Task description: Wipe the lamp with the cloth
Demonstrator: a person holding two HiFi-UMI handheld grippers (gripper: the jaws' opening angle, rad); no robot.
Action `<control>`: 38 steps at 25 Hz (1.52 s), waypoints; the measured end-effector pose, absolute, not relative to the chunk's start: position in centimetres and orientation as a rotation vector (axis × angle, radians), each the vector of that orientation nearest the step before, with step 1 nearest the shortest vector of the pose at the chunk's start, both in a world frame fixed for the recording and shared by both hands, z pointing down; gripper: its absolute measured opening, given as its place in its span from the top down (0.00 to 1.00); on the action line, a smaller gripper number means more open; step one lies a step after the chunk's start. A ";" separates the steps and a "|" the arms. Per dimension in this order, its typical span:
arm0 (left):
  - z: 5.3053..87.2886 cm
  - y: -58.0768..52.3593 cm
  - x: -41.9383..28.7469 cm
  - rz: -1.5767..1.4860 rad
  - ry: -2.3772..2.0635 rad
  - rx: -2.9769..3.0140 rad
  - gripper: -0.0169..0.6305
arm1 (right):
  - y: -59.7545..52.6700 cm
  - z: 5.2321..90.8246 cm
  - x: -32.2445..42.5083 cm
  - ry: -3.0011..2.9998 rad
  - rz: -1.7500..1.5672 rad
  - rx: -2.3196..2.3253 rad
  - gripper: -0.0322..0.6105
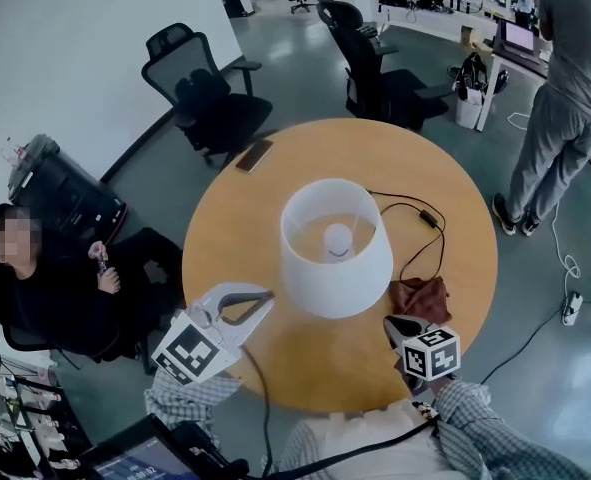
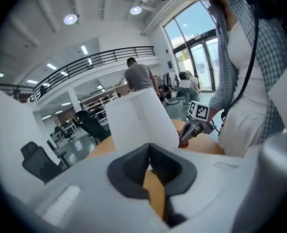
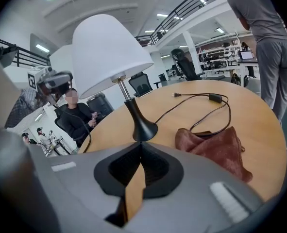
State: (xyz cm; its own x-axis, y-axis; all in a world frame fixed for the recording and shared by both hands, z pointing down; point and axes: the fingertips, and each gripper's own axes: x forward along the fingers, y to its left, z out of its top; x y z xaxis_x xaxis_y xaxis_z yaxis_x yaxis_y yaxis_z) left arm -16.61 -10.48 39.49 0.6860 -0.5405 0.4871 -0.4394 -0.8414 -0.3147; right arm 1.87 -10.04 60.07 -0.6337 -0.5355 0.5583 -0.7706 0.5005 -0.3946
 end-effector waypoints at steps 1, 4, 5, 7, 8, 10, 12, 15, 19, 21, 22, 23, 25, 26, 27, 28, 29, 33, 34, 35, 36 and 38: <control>38.3 -10.8 -16.3 -0.897 0.742 -2.690 0.97 | -10.0 60.1 1.9 -2.384 0.896 1.086 0.95; 35.5 -11.8 -14.8 -0.980 0.581 -2.611 0.80 | -10.1 60.0 2.0 -2.386 0.896 1.094 0.95; 35.0 -12.0 -14.4 -1.014 0.533 -2.585 0.77 | -10.2 59.9 2.1 -2.387 0.895 1.098 0.95; 33.9 -12.1 -13.6 -1.082 0.448 -2.532 0.70 | -10.2 59.8 2.3 -2.388 0.890 1.101 0.95; 33.2 -12.1 -13.3 -1.115 0.410 -2.507 0.68 | -10.2 59.8 2.5 -2.388 0.888 1.103 0.95; 32.2 -12.2 -12.7 -1.196 0.328 -2.451 0.65 | -10.2 59.7 2.8 -2.386 0.888 1.111 0.95; 32.3 -12.6 -12.4 -1.327 0.229 -2.361 0.65 | -10.3 59.7 3.0 -2.383 0.889 1.117 0.95; 33.1 -13.8 -12.0 -1.497 0.116 -2.207 0.64 | -10.2 59.8 3.0 -2.382 0.889 1.120 0.95; 34.2 -14.1 -10.7 -1.632 -0.057 -2.074 0.65 | -10.1 59.7 3.5 -2.377 0.888 1.135 0.95; 35.3 -13.8 -10.4 -1.702 -0.158 -2.012 0.65 | -10.2 59.7 3.9 -2.373 0.891 1.148 0.95; 35.8 -13.6 -10.3 -1.727 -0.200 -1.990 0.66 | -10.2 59.6 4.2 -2.370 0.892 1.156 0.95; 36.2 -13.5 -10.2 -1.749 -0.235 -1.975 0.67 | -10.2 59.6 4.5 -2.367 0.894 1.166 0.95; 36.6 -13.3 -10.1 -1.791 -0.288 -1.961 0.67 | -10.3 59.6 5.0 -2.362 0.894 1.180 0.95; 36.7 -13.2 -10.0 -1.814 -0.314 -1.956 0.67 | -10.3 59.6 5.3 -2.360 0.892 1.185 0.95; 36.8 -13.1 -10.0 -1.836 -0.346 -1.951 0.67 | -10.4 59.5 5.6 -2.359 0.887 1.190 0.95; 37.1 -12.9 -10.1 -1.858 -0.383 -1.949 0.70 | -10.5 59.5 6.0 -2.357 0.878 1.195 0.95; 37.6 -12.7 -10.1 -1.878 -0.421 -1.947 0.72 | -10.6 59.6 6.4 -2.353 0.865 1.199 0.95; 38.6 -12.5 -10.3 -1.914 -0.487 -1.946 0.72 | -11.1 60.3 9.0 -2.300 0.780 1.212 0.95; 38.5 -12.4 -10.3 -1.919 -0.492 -1.944 0.72 | -11.2 60.6 9.8 -2.281 0.773 1.208 0.92; 38.4 -12.3 -10.4 -1.927 -0.499 -1.939 0.73 | -11.1 61.0 10.6 -2.262 0.783 1.199 0.82; 38.4 -12.1 -10.4 -1.934 -0.507 -1.931 0.73 | -11.0 61.4 11.4 -2.243 0.802 1.192 0.74; 38.4 -11.9 -10.3 -1.949 -0.527 -1.915 0.74 | -11.3 62.3 13.2 -2.191 0.840 1.217 0.66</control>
State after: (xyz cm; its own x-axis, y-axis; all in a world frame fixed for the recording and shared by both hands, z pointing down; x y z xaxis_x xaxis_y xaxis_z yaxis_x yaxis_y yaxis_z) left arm -10.32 -11.94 38.37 -0.0195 0.0060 0.9998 0.4982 -0.8669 0.0149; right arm 13.25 -11.32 62.32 -0.4803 -0.5646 0.6713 -0.8687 0.4121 -0.2749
